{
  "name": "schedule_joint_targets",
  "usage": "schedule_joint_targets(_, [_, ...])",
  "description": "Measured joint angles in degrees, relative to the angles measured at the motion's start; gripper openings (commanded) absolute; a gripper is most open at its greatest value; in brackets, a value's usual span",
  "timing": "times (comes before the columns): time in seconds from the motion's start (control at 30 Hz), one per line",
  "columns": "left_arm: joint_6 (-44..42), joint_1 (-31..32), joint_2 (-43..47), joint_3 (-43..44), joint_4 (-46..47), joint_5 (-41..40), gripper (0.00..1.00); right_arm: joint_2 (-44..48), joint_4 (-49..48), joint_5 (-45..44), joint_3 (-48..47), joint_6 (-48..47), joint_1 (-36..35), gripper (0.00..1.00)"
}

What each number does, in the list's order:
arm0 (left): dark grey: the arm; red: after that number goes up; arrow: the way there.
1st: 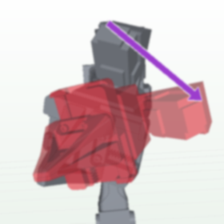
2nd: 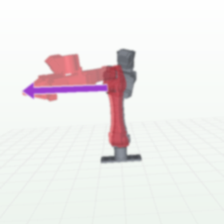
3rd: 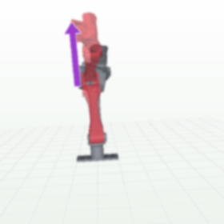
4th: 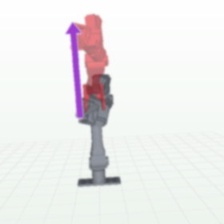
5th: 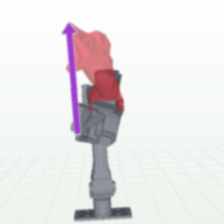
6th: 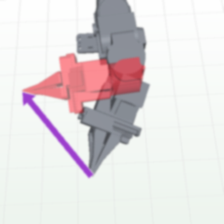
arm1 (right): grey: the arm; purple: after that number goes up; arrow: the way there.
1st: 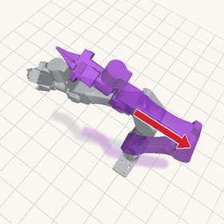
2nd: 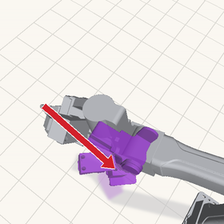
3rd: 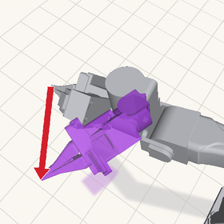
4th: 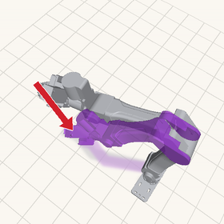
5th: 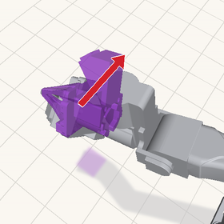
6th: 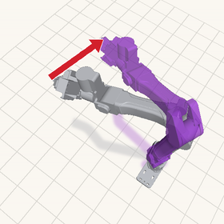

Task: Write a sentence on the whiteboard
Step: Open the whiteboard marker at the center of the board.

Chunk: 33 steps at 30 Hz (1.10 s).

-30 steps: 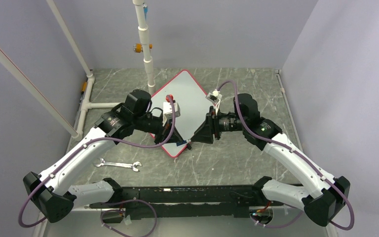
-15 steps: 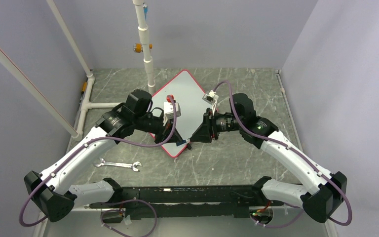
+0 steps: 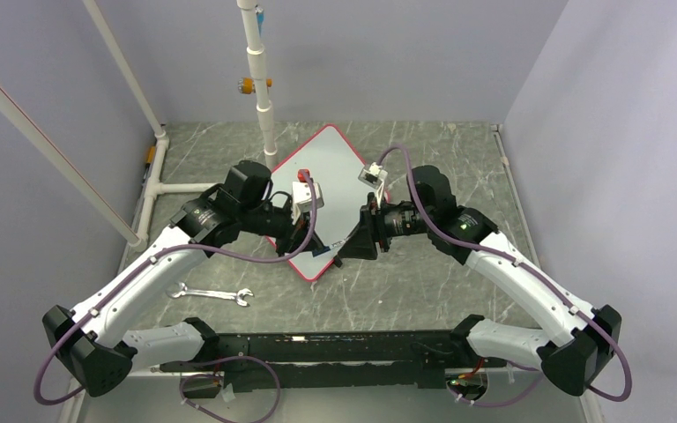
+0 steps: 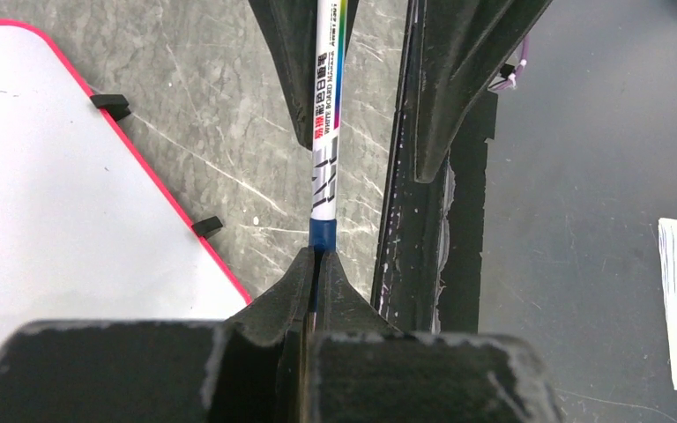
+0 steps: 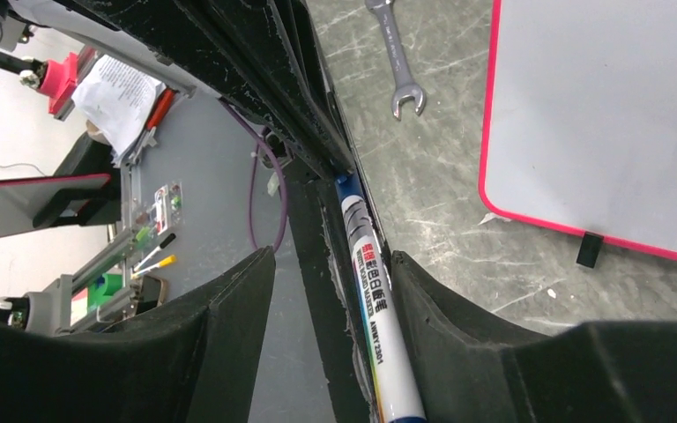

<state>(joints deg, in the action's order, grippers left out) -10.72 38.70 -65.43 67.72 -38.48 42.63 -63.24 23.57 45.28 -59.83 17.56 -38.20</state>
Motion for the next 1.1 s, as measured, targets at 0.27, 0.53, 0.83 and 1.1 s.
schedule_joint_targets(0.27, [-0.6,0.0,0.2,0.0,-0.3,-0.3,0.0,0.8,0.5,-0.3,-0.1,0.0,-0.1,0.5])
schedule_joint_targets(0.53, [-0.7,0.0,0.2,0.0,-0.7,0.1,0.0,1.3,0.3,-0.5,0.0,0.1,-0.5,0.46])
schedule_joint_targets(0.83, [-0.9,0.5,0.2,0.0,-2.0,-0.1,0.0,-1.7,0.4,-1.5,-0.2,-0.1,-2.1,0.45])
schedule_joint_targets(1.1, [-1.2,0.9,0.2,0.0,-2.6,-0.5,0.0,-2.1,0.3,-1.8,-0.3,0.0,-2.4,0.45])
